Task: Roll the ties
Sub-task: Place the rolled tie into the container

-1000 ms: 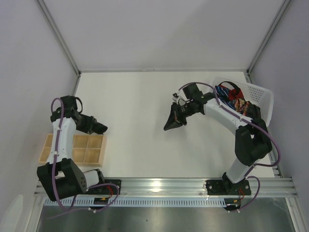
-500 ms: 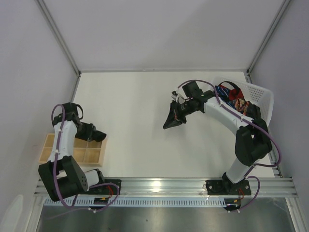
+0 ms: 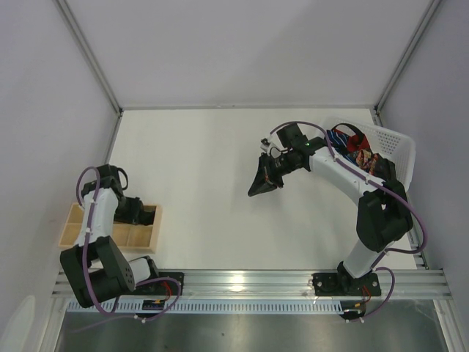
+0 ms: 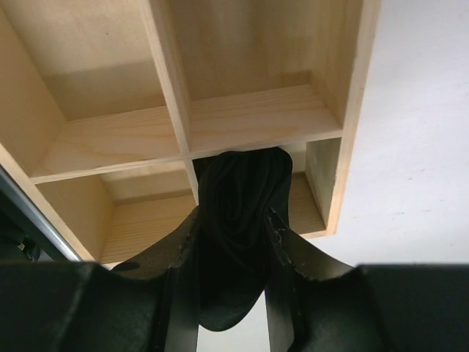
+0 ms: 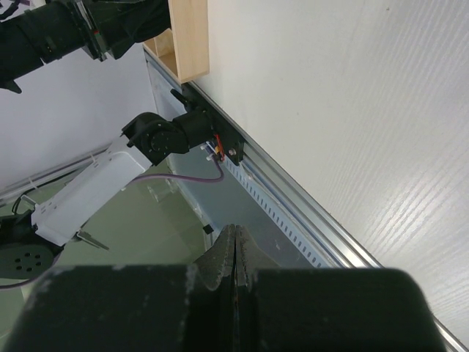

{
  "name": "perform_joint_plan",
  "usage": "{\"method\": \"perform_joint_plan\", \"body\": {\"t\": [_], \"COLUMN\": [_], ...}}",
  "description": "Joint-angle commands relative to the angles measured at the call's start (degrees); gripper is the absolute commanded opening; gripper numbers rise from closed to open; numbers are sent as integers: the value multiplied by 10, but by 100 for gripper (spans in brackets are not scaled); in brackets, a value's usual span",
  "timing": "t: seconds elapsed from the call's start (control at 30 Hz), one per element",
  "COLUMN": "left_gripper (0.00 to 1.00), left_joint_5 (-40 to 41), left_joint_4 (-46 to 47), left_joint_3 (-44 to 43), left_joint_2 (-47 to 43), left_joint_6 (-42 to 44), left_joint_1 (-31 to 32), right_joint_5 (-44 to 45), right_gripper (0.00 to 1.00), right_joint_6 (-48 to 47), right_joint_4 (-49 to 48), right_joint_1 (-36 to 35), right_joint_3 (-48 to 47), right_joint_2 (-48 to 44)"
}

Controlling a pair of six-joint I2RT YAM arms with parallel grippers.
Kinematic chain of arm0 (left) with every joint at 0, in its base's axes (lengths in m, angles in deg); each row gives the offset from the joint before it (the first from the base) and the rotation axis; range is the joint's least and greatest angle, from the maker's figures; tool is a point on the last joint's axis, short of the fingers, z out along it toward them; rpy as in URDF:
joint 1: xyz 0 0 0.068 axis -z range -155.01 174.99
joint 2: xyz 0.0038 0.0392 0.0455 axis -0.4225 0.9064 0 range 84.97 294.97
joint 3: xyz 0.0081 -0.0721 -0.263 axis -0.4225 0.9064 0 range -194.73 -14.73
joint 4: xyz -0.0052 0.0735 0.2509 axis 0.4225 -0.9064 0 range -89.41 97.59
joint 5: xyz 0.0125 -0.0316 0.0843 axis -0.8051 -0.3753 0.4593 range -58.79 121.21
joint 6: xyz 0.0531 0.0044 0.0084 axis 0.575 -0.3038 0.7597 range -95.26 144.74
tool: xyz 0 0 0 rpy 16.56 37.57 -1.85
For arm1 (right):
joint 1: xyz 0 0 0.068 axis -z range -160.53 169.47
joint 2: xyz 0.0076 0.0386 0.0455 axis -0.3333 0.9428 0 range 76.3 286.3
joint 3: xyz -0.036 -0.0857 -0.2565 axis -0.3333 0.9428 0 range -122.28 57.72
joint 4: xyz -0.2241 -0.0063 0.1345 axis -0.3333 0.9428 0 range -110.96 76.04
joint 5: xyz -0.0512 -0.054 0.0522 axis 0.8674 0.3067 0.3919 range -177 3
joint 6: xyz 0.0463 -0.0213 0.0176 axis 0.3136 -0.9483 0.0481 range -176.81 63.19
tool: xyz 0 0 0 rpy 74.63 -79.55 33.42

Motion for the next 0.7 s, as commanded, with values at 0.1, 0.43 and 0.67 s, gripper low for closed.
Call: {"method": "perform_joint_plan", "body": {"t": [0.1,0.43,0.67], "left_gripper": [0,0,0], "left_joint_5": [16,10,28], "left_joint_4": [-11,-34,-69], "left_joint_3": [0,-57,-111], "left_joint_2": [26,138,147], "left_joint_6": [-29,-72,-90], "left_joint_1": [-6,8,26], "right_joint_5": [-3,-5,-3], "right_gripper": [0,0,0], "right_joint_6": [-3,-3,-6], "right_joint_4": [4,4,7], "right_joint_1": [2,6,10], "right_joint_3": [-22,-21,-21], "right_joint_2": [4,7,9]}}
